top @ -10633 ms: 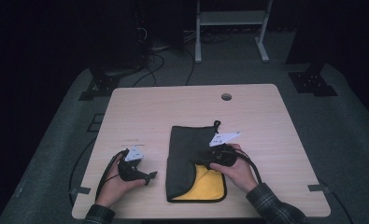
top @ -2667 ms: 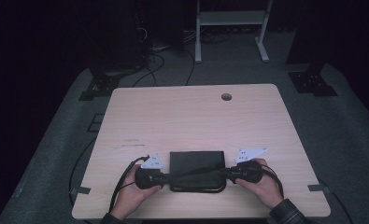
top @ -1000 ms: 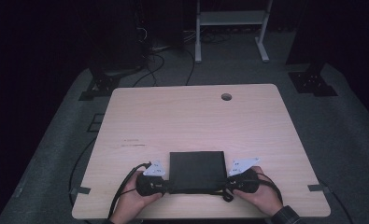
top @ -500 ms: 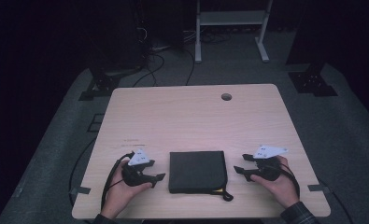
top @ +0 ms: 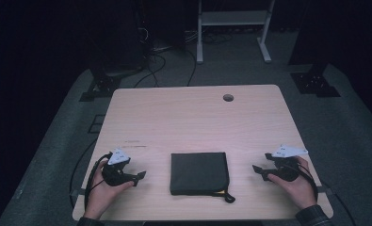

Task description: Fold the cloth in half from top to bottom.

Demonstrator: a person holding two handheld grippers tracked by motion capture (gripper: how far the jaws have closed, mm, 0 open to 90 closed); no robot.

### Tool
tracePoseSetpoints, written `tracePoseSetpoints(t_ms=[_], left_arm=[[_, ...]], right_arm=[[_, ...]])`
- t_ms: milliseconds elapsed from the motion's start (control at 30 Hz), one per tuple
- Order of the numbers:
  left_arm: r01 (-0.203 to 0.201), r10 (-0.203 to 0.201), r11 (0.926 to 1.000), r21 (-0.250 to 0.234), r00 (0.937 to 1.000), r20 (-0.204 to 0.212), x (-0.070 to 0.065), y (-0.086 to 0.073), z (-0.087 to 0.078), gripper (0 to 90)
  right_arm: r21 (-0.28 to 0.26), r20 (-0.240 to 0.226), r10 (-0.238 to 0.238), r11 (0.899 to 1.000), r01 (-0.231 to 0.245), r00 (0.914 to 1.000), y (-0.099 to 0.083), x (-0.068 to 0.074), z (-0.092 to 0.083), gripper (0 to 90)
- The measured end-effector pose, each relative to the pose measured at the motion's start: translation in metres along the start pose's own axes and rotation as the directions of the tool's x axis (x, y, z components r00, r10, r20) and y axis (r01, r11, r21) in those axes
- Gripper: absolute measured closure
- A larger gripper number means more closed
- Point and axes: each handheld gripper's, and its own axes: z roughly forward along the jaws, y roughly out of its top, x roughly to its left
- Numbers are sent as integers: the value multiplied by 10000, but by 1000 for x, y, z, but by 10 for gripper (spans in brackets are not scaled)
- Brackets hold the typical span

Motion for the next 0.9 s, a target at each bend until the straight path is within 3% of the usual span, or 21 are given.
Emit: tracePoseSetpoints(t_ms=[200,433,667,900], left_arm=[[48,-33,9988,483,9996,-298,6,-11,0,80],[184,-154,9972,721,9990,-419,14,-22,1,60],[46,-36,9993,359,9996,-273,17,-30,2,0],[-1,4,9999,169,9997,-224,17,-32,3,0]], right_arm=[[659,380,254,9974,-278,9990,-13,-12,1,213],[413,473,486,9979,-506,9977,-23,-21,-3,175],[376,594,576,9975,-599,9966,-28,-23,-7,138],[387,591,578,9974,-602,9966,-28,-23,-7,133]])
